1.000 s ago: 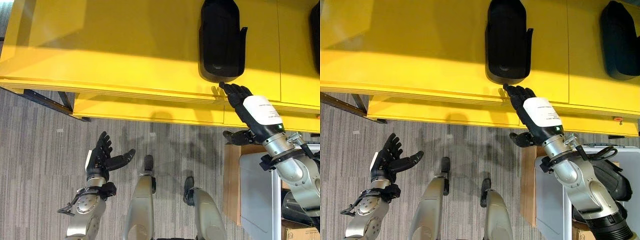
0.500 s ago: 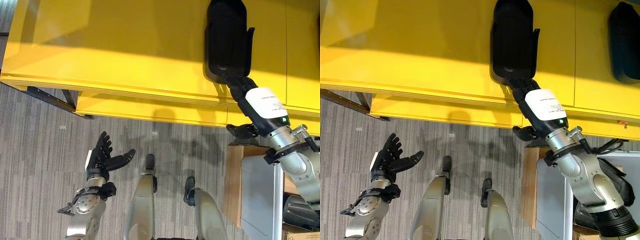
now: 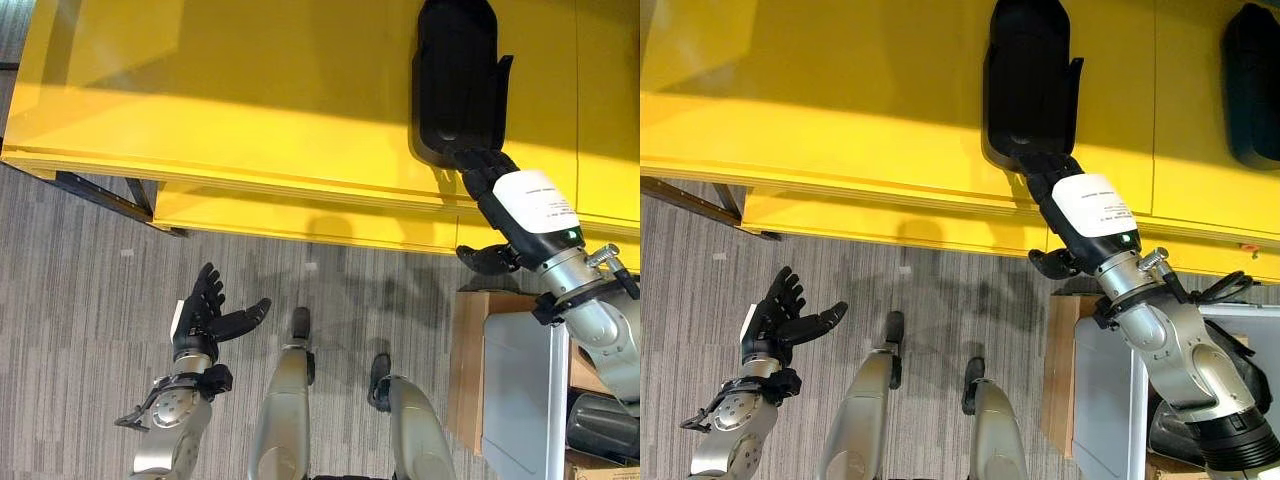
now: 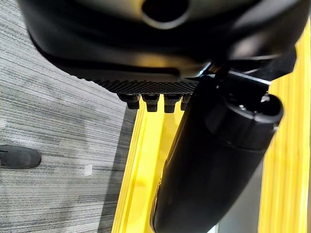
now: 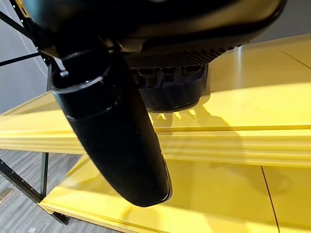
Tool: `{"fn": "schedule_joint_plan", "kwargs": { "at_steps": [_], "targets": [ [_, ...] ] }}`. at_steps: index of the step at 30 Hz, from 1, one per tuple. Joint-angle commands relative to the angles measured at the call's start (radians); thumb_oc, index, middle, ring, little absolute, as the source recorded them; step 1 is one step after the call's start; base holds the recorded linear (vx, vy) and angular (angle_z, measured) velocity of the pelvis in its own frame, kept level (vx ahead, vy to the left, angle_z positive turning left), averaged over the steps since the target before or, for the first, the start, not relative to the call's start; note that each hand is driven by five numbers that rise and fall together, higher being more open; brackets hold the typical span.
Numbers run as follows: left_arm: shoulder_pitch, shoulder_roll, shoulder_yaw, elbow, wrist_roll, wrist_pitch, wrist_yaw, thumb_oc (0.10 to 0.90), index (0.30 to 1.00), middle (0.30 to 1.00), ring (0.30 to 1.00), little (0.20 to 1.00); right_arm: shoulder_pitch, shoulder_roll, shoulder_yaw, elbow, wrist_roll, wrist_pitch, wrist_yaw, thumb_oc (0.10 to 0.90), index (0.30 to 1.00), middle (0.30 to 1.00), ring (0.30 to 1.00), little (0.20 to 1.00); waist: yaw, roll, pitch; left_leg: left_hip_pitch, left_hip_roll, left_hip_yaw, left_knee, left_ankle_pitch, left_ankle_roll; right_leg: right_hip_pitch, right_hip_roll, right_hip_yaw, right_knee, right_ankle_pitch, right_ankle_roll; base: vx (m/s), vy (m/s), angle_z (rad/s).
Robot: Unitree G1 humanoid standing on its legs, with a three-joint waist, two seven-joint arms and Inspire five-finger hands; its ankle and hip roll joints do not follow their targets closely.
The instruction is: Move parts from the plastic box to the shelf.
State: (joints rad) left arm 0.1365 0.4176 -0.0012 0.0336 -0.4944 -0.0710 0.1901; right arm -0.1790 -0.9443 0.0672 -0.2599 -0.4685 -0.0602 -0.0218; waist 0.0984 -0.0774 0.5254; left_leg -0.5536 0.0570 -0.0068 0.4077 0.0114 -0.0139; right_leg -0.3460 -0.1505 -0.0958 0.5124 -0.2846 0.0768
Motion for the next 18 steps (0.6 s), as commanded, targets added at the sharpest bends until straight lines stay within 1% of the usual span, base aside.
{"fn": "schedule_joint_plan", "kwargs": {
  "at_steps": [1, 18],
  "targets": [
    [0.038, 0.064, 0.021, -0.102, 0.028, -0.084, 0.011, 0.9, 1.0, 1.0, 1.0, 1.0, -0.137, -0.067, -0.006, 0.005, 0.005, -0.022, -0.058, 0.9, 1.0, 1.0, 1.0, 1.0, 0.009, 0.009, -0.043, -0.033, 0.073, -0.071, 0.073, -0.082, -0.037, 0.108, -0.048, -0.028, -0.04, -0.06, -0.013, 0.0, 0.0, 0.0],
    [0.038, 0.061, 0.017, -0.102, 0.024, -0.088, 0.018, 0.9, 1.0, 1.0, 1.0, 1.0, -0.165, -0.06, 0.007, 0.034, -0.003, -0.008, -0.079, 0.9, 1.0, 1.0, 1.0, 1.0, 0.018, 0.014, -0.036, -0.045, 0.066, -0.072, 0.081, -0.088, -0.033, 0.099, -0.051, -0.03, -0.031, -0.065, -0.014, 0.0, 0.0, 0.0]
  ]
}}
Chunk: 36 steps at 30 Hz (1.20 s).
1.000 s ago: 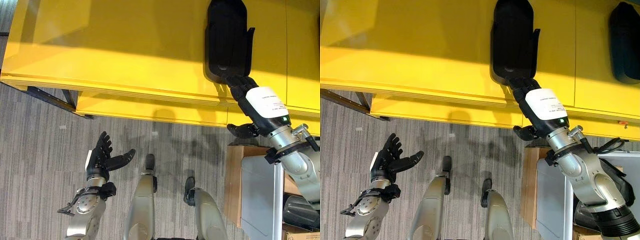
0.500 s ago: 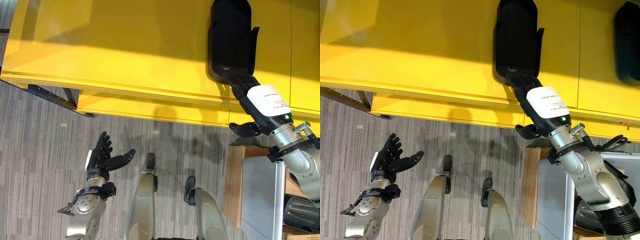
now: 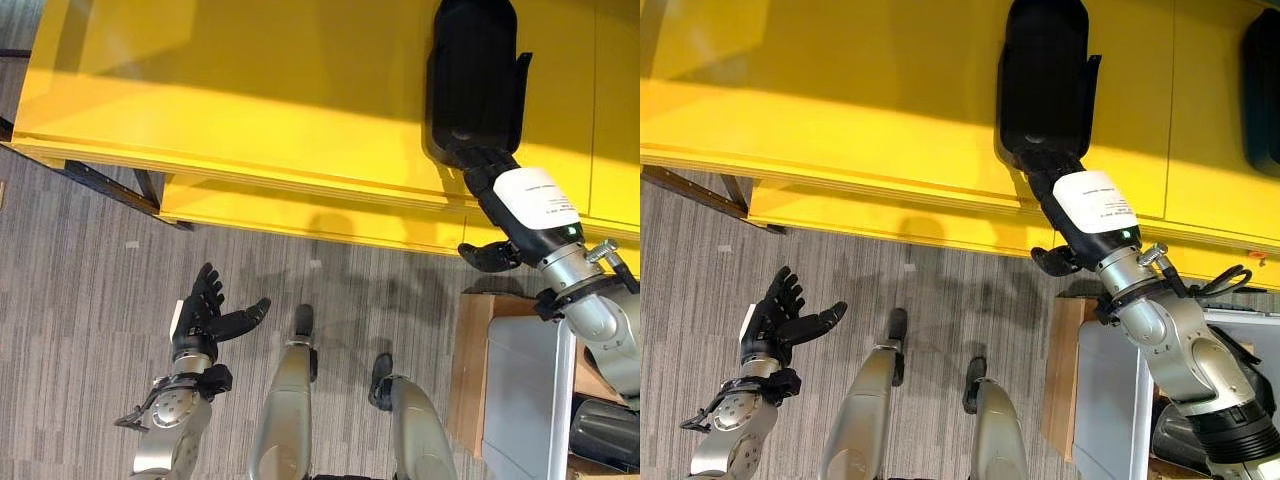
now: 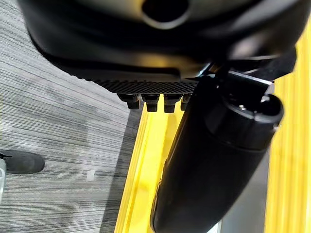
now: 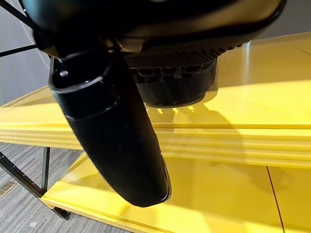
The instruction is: Move parts from the plastic box to the shelf.
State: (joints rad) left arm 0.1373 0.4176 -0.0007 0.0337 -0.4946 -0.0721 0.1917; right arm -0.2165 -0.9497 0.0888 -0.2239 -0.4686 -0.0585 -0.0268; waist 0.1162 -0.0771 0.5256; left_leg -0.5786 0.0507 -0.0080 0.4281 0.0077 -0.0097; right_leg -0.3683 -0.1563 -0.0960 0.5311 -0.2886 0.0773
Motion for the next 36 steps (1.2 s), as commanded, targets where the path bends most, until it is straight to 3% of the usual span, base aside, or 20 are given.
{"fn": "schedule_joint_plan", "kwargs": {
  "at_steps": [1, 36],
  "targets": [
    [0.038, 0.061, 0.017, -0.102, 0.024, -0.087, 0.017, 0.9, 1.0, 1.0, 1.0, 1.0, -0.127, -0.055, -0.014, -0.002, -0.003, -0.01, -0.074, 0.9, 1.0, 1.0, 1.0, 1.0, 0.0, 0.014, -0.036, -0.02, 0.073, -0.071, 0.061, -0.084, -0.037, 0.122, -0.045, -0.03, -0.049, -0.061, -0.015, 0.0, 0.0, 0.0],
    [0.04, 0.066, 0.021, -0.112, 0.021, -0.098, 0.024, 0.9, 1.0, 1.0, 1.0, 1.0, -0.184, -0.087, -0.014, 0.067, -0.033, 0.021, -0.106, 0.9, 1.0, 1.0, 1.0, 1.0, 0.006, 0.022, -0.02, -0.045, 0.064, -0.078, 0.092, -0.102, -0.03, 0.103, -0.048, -0.028, -0.02, -0.081, -0.018, 0.0, 0.0, 0.0]
  ]
}}
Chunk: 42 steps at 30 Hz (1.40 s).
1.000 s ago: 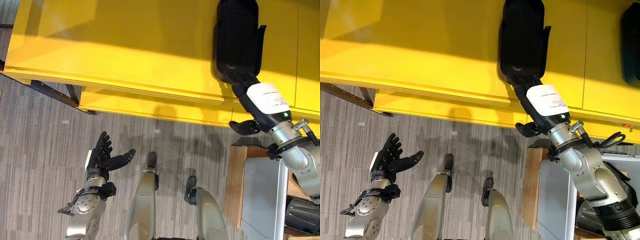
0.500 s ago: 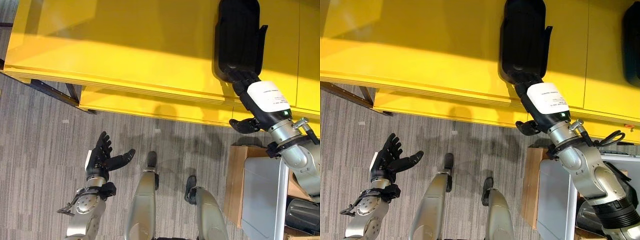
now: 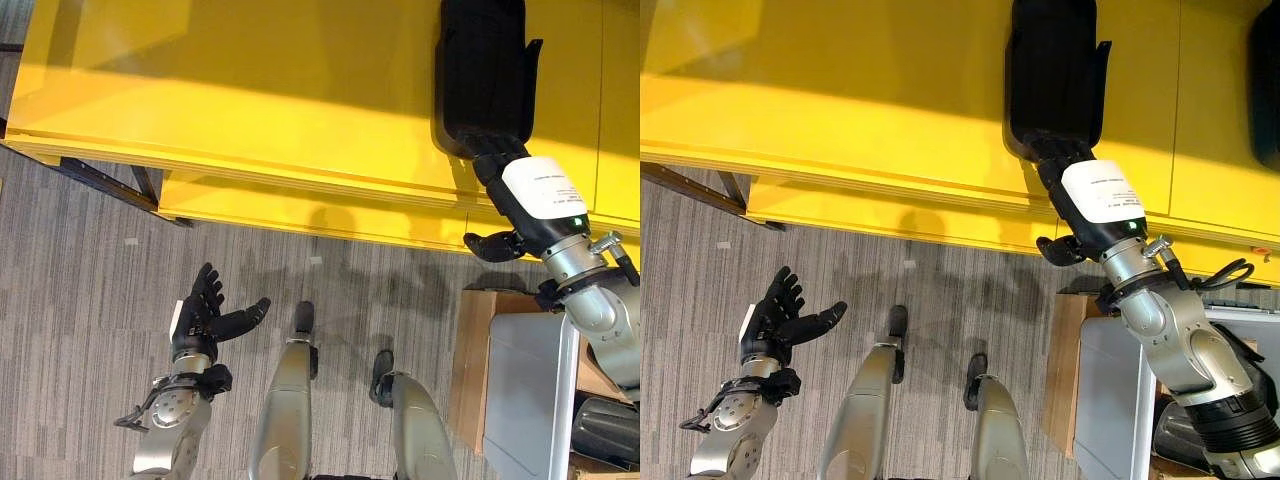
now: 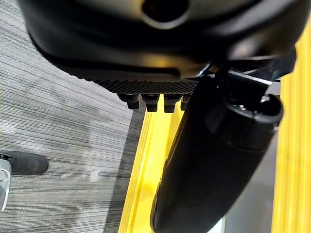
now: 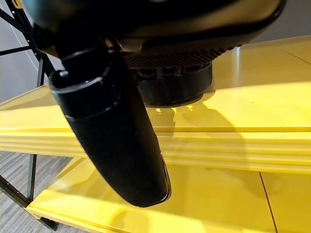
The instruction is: Move parts from the plastic box to the shelf.
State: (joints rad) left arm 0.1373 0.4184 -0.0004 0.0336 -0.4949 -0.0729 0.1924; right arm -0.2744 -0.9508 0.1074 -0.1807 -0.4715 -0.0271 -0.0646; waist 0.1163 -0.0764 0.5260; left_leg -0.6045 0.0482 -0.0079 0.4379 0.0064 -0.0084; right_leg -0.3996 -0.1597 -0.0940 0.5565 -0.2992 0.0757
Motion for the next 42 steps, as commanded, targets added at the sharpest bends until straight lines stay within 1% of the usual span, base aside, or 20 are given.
{"fn": "schedule_joint_plan", "kwargs": {
  "at_steps": [1, 16, 42],
  "targets": [
    [0.04, 0.066, 0.021, -0.111, 0.022, -0.098, 0.024, 0.9, 1.0, 1.0, 1.0, 1.0, -0.125, -0.089, -0.035, 0.025, -0.031, -0.009, -0.069, 0.9, 1.0, 1.0, 1.0, 1.0, 0.006, 0.021, -0.02, -0.021, 0.066, -0.078, 0.084, -0.102, -0.032, 0.133, -0.045, -0.031, -0.045, -0.071, -0.017, 0.0, 0.0, 0.0],
    [0.041, 0.064, 0.023, -0.108, 0.011, -0.1, 0.026, 0.9, 1.0, 1.0, 1.0, 1.0, -0.159, -0.099, -0.02, 0.032, -0.026, -0.006, -0.07, 0.9, 1.0, 1.0, 1.0, 1.0, 0.016, 0.018, -0.022, -0.035, 0.058, -0.082, 0.095, -0.11, -0.028, 0.129, -0.047, -0.034, -0.042, -0.074, -0.016, 0.0, 0.0, 0.0],
    [0.039, 0.068, 0.026, -0.112, 0.009, -0.107, 0.028, 0.9, 1.0, 1.0, 1.0, 1.0, -0.214, -0.123, 0.007, 0.053, -0.017, 0.0, -0.072, 0.9, 1.0, 1.0, 1.0, 1.0, 0.019, 0.016, -0.015, -0.041, 0.057, -0.084, 0.112, -0.121, -0.022, 0.121, -0.047, -0.028, -0.029, -0.081, -0.019, 0.0, 0.0, 0.0]
  ]
}}
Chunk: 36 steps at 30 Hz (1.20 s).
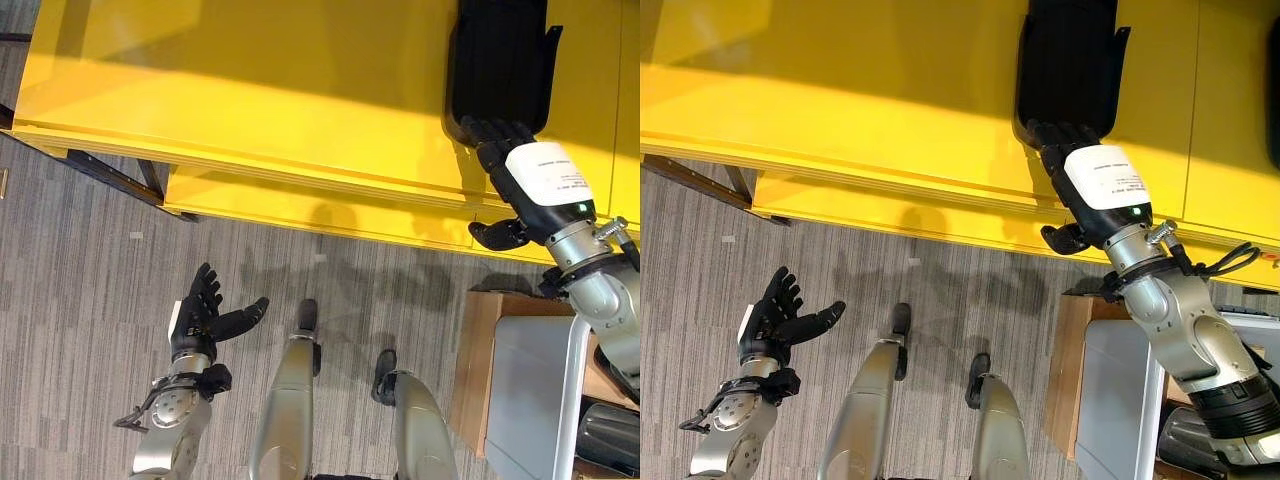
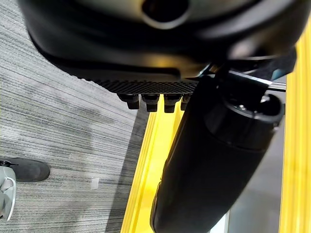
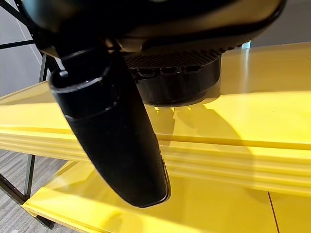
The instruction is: Move parts from the plastic box to the shelf.
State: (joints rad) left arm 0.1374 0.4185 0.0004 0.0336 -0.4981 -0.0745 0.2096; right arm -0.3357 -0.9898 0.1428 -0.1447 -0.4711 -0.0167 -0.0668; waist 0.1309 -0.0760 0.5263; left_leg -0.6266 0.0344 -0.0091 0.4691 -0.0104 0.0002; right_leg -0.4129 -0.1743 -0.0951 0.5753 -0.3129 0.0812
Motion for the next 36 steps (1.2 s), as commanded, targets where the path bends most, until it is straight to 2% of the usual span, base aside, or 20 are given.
{"fn": "schedule_joint_plan", "kwargs": {
  "at_steps": [1, 36],
  "targets": [
    [0.04, 0.068, 0.026, -0.111, 0.011, -0.104, 0.011, 0.9, 1.0, 1.0, 1.0, 1.0, -0.154, -0.086, -0.028, 0.018, -0.018, -0.01, -0.071, 0.9, 1.0, 1.0, 1.0, 1.0, 0.004, 0.015, -0.014, -0.019, 0.07, -0.083, 0.081, -0.105, -0.03, 0.134, -0.032, -0.027, -0.047, -0.067, -0.025, 0.0, 0.0, 0.0],
    [0.038, 0.075, 0.032, -0.115, 0.007, -0.107, 0.014, 0.9, 1.0, 1.0, 1.0, 1.0, -0.218, -0.136, -0.015, 0.062, -0.015, 0.011, -0.085, 0.9, 1.0, 1.0, 1.0, 1.0, 0.011, 0.013, -0.01, -0.031, 0.063, -0.083, 0.093, -0.114, -0.025, 0.128, -0.034, -0.026, -0.046, -0.067, -0.023, 0.0, 0.0, 0.0]
  ]
}}
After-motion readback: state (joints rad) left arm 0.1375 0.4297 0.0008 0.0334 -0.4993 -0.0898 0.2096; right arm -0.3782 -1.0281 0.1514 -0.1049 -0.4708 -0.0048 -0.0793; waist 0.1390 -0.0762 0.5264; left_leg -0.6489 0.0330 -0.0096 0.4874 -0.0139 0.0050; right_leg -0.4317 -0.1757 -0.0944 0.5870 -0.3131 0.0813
